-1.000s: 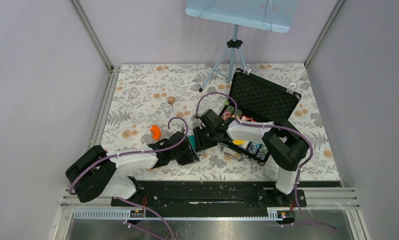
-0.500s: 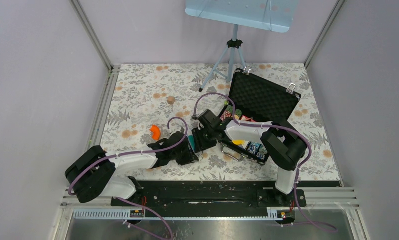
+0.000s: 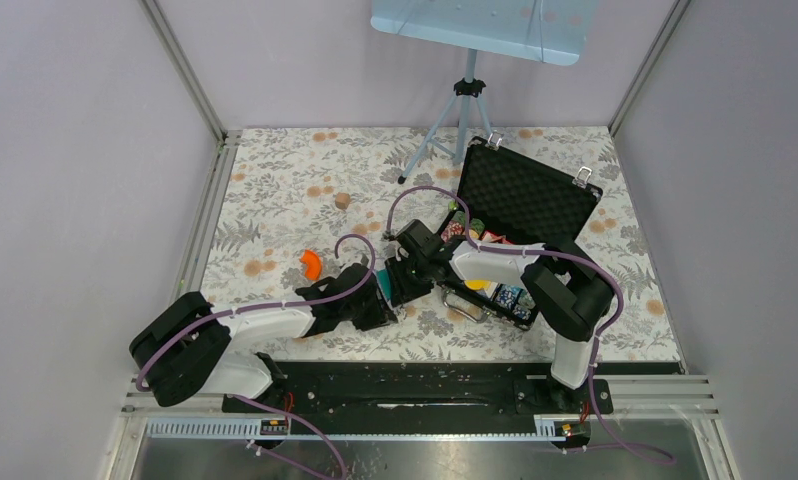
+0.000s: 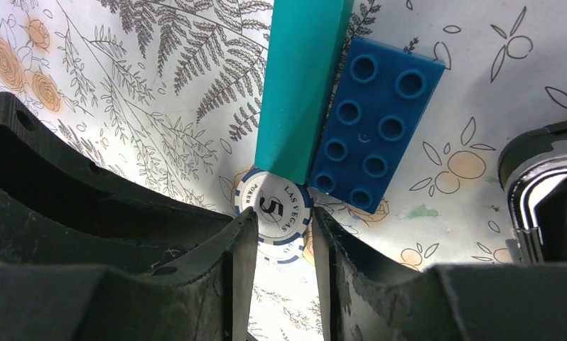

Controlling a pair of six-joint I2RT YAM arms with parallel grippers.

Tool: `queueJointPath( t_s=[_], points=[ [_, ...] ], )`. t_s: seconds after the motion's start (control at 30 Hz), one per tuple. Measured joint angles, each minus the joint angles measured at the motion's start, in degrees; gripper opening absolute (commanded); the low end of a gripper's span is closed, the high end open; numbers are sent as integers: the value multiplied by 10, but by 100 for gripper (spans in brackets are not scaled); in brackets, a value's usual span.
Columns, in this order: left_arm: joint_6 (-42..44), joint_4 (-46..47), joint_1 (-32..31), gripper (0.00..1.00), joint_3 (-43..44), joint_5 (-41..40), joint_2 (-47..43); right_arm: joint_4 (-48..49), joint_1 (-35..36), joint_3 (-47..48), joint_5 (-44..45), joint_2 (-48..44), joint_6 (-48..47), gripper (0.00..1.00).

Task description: Pack up texas hold em set

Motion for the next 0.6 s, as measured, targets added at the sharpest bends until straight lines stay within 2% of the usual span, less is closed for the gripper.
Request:
queueJointPath(
  t_s=[0.3, 0.6],
  points=[
    [5, -13, 0, 24, 0, -7, -11, 0, 0, -1, -2, 0, -2, 41],
    [22, -53, 1, 22, 2, -61, -125, -1, 0, -4, -2, 0, -2, 41]
  ],
)
